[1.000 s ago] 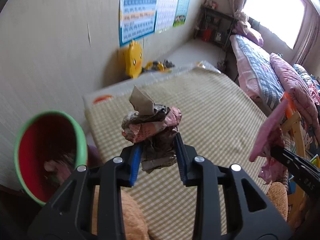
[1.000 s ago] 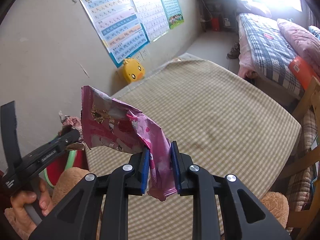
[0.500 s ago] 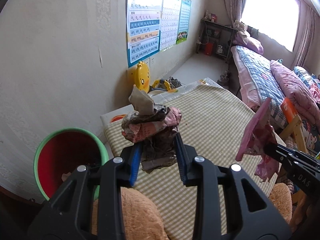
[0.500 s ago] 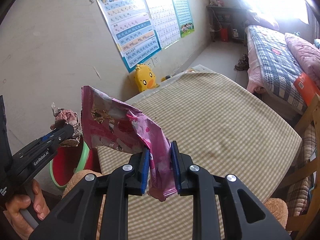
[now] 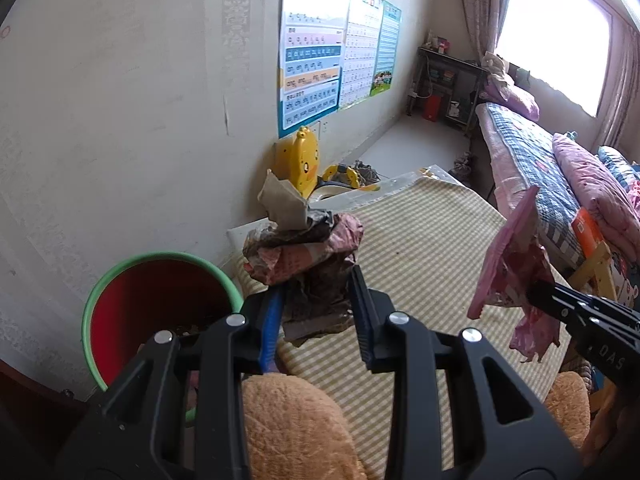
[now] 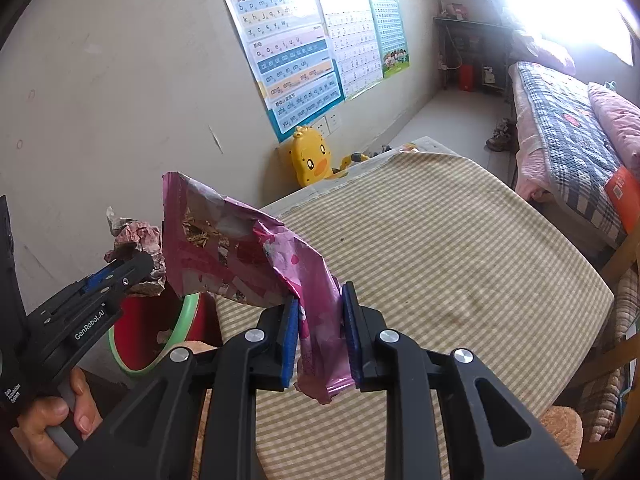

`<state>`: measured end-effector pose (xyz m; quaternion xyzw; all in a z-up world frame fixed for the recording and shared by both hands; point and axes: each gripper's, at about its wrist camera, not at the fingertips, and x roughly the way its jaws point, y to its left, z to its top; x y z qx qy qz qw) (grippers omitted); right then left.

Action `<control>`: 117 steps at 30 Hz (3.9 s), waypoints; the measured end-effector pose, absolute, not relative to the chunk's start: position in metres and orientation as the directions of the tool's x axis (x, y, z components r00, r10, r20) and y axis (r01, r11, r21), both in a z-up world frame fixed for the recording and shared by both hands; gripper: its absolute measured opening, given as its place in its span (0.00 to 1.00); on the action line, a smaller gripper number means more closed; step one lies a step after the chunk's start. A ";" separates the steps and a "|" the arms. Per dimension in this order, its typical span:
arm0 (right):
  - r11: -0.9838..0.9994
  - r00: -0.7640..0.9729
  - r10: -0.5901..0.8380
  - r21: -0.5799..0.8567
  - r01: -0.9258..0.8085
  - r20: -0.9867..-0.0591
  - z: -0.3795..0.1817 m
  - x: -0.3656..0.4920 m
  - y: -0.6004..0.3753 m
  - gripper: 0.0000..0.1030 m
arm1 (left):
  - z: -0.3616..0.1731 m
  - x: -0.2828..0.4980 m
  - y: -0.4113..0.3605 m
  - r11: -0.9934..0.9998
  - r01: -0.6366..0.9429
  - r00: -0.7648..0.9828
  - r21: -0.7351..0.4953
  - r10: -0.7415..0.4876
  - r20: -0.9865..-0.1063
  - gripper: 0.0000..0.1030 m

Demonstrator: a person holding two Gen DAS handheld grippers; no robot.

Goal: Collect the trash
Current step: 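Carry the crumpled paper and pink wrapper over the red bucket with both grippers, then open both grippers to drop the paper and pink wrapper into the bucket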

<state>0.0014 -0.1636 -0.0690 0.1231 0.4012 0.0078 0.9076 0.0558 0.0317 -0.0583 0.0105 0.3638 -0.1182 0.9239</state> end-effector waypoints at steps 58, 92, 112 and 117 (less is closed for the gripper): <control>0.978 0.573 0.210 0.173 -0.120 -0.792 -0.093 0.061 -0.046 0.19 | -0.109 0.076 0.169 0.995 -0.072 0.669 -0.062 0.002 -0.743 0.30; 0.955 0.537 0.281 0.174 -0.242 -0.796 -0.101 0.129 0.034 0.19 | -0.157 0.100 0.209 0.986 -0.158 0.591 -0.047 0.057 -0.805 0.30; 0.939 0.479 0.313 0.191 -0.287 -0.820 -0.122 0.145 0.068 0.20 | -0.171 0.108 0.209 0.985 -0.169 0.551 -0.039 0.062 -0.832 0.32; 0.936 0.478 0.317 0.189 -0.296 -0.819 -0.121 0.146 0.072 0.21 | -0.171 0.108 0.212 0.984 -0.174 0.552 -0.042 0.062 -0.832 0.32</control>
